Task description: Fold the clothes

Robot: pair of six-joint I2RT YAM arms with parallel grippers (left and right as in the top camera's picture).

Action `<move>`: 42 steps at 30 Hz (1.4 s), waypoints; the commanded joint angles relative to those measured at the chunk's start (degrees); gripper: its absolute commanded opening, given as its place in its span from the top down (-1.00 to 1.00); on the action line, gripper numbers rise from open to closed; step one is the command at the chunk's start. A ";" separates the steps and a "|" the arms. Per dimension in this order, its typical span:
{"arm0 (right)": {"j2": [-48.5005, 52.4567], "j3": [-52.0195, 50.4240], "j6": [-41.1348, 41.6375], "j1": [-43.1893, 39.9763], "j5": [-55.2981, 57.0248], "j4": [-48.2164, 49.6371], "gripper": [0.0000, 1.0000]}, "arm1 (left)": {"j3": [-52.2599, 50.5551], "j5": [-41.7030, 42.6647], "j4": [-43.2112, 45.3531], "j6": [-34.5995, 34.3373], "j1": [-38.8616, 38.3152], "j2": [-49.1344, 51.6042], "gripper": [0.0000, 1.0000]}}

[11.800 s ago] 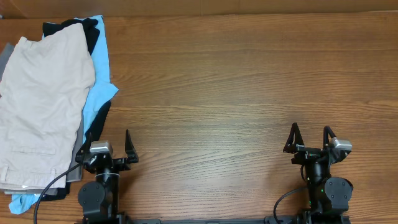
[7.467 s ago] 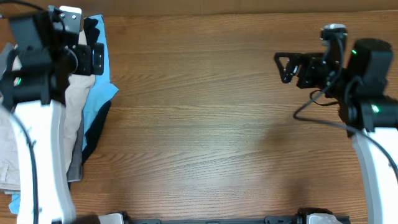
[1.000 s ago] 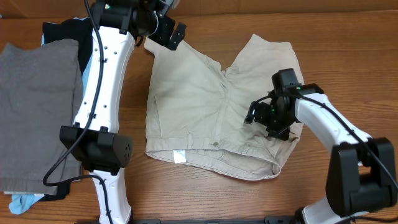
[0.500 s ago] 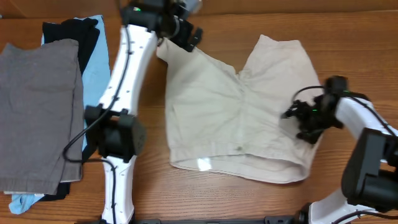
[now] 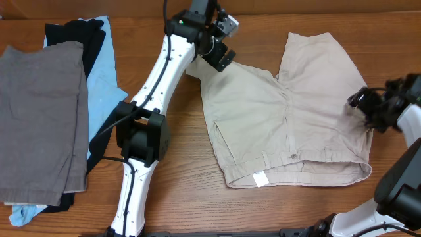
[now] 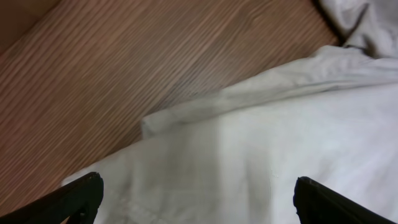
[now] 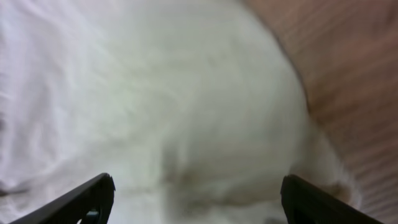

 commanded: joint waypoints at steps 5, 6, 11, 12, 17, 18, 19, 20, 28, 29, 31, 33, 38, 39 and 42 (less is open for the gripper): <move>-0.04 19.04 -2.62 4.09 -9.62 -13.42 -0.89 | 0.15 -1.38 -1.64 -0.74 -0.55 0.39 -0.99; -0.04 21.70 -2.64 5.46 -10.36 -17.20 -0.89 | 0.15 -2.38 -3.08 -2.54 -0.28 0.39 -0.95; -0.04 27.41 -2.84 12.90 -8.66 -27.54 -0.94 | 0.15 -1.51 -11.10 -14.91 3.28 0.39 -0.79; -0.04 27.39 -2.82 14.38 -8.66 -28.13 -0.94 | 0.15 0.55 -12.46 -15.43 4.31 0.39 -0.72; -0.04 27.19 -2.82 19.47 -8.63 -28.22 -0.95 | 0.13 3.61 -12.11 -15.08 7.96 0.44 -0.59; -0.04 27.17 -2.80 20.22 -8.63 -28.02 -0.95 | 0.13 3.58 -10.93 -15.08 8.55 0.57 -0.56; -0.04 27.17 -2.82 20.57 -8.63 -28.00 -0.95 | 0.13 3.61 -9.99 -15.08 8.79 0.81 -0.57; -0.04 27.17 -2.80 20.92 -8.63 -28.00 -0.95 | 0.13 3.58 -8.87 -15.08 8.85 1.14 -0.56; -0.04 27.17 -2.62 21.14 -8.63 -28.48 -0.95 | 0.11 4.13 -3.48 -15.15 7.93 4.59 -0.49; -0.04 27.15 -2.62 21.14 -8.63 -28.55 -0.95 | 0.11 4.35 -2.95 -15.15 7.80 4.66 -0.48; -0.04 27.15 -2.62 21.14 -8.63 -28.68 -0.94 | 0.11 4.48 -1.73 -15.13 7.43 5.07 -0.44; -0.04 27.15 -2.62 21.14 -8.66 -28.72 -0.94 | 0.11 4.46 -0.57 -15.13 6.91 5.66 -0.41; -0.04 27.15 -2.62 21.14 -8.66 -28.76 -0.94 | 0.11 4.46 1.36 -16.26 6.05 8.48 -0.19; -0.04 27.15 -2.62 21.14 -8.63 -28.74 -0.93 | 0.11 4.48 1.42 -16.44 6.05 8.72 -0.08; -0.04 27.15 -2.62 21.14 -8.66 -28.72 -0.91 | 0.11 4.48 2.01 -16.46 5.92 9.68 0.32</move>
